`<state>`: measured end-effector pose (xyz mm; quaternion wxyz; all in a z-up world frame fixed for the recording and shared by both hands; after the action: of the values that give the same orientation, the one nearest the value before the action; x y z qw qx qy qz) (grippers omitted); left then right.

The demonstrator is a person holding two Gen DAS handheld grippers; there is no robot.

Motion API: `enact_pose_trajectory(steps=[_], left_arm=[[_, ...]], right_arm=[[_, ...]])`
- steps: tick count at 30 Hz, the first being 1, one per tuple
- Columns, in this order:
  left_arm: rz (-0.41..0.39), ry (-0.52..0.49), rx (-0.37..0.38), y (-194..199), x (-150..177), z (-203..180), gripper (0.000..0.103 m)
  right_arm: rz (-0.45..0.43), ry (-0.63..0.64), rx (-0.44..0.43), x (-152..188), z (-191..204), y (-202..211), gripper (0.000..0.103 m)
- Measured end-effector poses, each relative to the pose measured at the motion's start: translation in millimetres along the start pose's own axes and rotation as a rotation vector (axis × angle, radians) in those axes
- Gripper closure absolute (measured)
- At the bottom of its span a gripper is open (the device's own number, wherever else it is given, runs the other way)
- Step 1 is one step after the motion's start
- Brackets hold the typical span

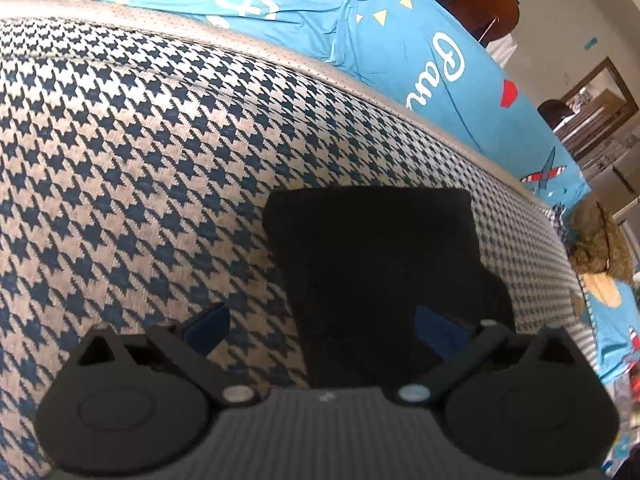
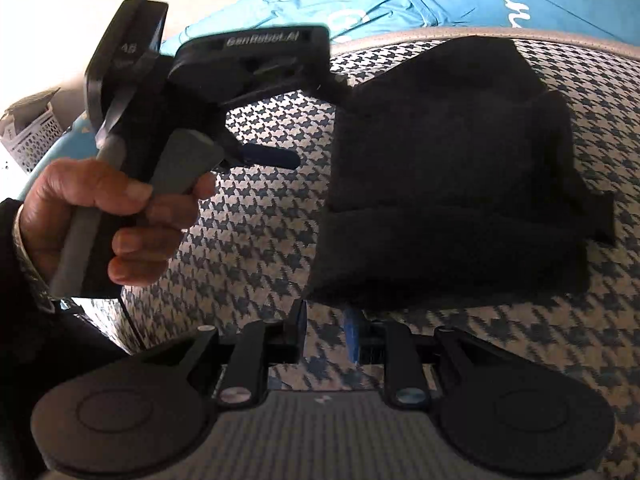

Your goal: Fold clothes

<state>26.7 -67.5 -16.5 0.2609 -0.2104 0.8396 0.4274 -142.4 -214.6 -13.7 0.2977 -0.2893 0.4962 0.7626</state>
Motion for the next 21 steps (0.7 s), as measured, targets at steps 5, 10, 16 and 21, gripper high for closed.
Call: enact_pose_trajectory(steps=[5,10,16,21], left_arm=[[0.006,-0.005,-0.014,-4,-1,0,0.000],[0.012,-0.010,-0.026,-7,1,-2,0.000],[0.024,-0.019,-0.035,-15,3,-3,0.000],[0.016,-0.035,-0.044,-18,3,-3,0.000]], right_arm=[[-0.029,-0.034,0.000,1,1,2,0.081],[-0.057,-0.047,0.006,-4,5,1,0.081],[-0.052,-0.152,0.041,-6,-5,-8,0.081],[-0.075,-0.198,0.055,-6,-10,-8,0.095]])
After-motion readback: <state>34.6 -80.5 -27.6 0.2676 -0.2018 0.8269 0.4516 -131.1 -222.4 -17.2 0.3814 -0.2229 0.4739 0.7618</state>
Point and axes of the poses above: each gripper's, at about its wrist camera, not at the fingertips, and y roughly against the way its jaws point, z to its left, x to its underside, the point moved 2 cm from there along -y, roughly the way its jaws point, and after that the axes turned 14 degrees about -z, right-handed, at the moved point
